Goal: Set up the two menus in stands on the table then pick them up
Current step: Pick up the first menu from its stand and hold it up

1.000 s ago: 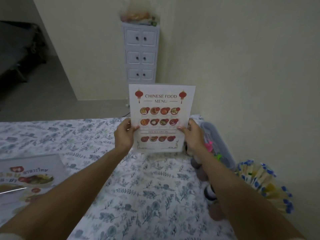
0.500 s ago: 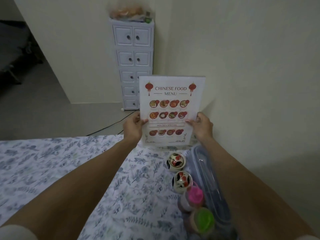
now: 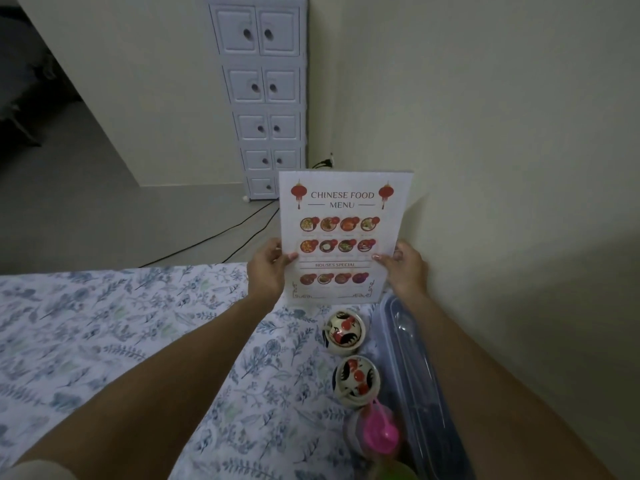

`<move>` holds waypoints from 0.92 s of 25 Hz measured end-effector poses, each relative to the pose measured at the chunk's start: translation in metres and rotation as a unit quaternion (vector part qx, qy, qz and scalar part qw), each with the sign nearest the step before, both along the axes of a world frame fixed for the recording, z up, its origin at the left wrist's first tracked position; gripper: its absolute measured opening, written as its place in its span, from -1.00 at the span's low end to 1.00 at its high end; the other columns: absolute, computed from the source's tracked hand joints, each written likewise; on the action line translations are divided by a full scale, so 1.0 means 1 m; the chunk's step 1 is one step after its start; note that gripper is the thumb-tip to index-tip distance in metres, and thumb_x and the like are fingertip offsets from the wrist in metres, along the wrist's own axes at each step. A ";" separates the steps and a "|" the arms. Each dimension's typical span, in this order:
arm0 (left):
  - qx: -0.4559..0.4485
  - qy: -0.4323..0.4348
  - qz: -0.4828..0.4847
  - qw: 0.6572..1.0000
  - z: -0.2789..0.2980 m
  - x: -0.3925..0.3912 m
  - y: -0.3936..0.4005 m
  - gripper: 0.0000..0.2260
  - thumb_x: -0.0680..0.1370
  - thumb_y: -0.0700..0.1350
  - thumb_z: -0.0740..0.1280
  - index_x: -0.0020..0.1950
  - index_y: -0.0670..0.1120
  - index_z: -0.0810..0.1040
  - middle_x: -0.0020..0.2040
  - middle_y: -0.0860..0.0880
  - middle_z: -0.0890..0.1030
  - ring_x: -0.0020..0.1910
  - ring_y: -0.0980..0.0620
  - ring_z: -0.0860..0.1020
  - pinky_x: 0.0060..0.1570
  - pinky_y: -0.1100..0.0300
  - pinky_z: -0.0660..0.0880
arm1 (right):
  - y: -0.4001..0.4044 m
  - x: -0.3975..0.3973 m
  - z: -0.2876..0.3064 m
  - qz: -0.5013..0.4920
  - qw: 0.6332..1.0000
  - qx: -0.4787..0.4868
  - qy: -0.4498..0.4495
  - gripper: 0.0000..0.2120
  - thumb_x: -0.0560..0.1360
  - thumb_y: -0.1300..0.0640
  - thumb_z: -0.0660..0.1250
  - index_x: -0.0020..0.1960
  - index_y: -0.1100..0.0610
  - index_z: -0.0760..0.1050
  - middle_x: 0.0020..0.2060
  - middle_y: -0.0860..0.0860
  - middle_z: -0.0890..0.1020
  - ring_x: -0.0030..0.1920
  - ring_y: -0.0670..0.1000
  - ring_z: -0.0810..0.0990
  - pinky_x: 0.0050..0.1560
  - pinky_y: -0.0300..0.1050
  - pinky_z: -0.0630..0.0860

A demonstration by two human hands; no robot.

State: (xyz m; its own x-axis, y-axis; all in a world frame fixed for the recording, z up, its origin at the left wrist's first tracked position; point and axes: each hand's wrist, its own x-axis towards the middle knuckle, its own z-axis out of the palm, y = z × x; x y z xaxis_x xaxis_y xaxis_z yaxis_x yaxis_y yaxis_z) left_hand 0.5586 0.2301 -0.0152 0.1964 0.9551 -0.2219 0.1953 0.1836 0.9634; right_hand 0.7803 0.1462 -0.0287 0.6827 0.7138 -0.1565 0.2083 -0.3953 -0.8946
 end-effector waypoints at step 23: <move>0.083 0.127 -0.043 0.987 -0.002 0.000 -0.004 -0.75 0.58 -0.19 0.27 0.25 -0.19 0.49 0.22 -0.16 0.61 0.13 -0.12 0.59 -0.07 0.18 0.51 | -0.007 -0.012 0.000 0.015 0.993 -0.079 -0.081 -0.69 0.52 0.06 0.36 0.13 0.24 0.41 0.08 0.20 0.65 0.03 0.21 0.65 -0.02 0.14 0.65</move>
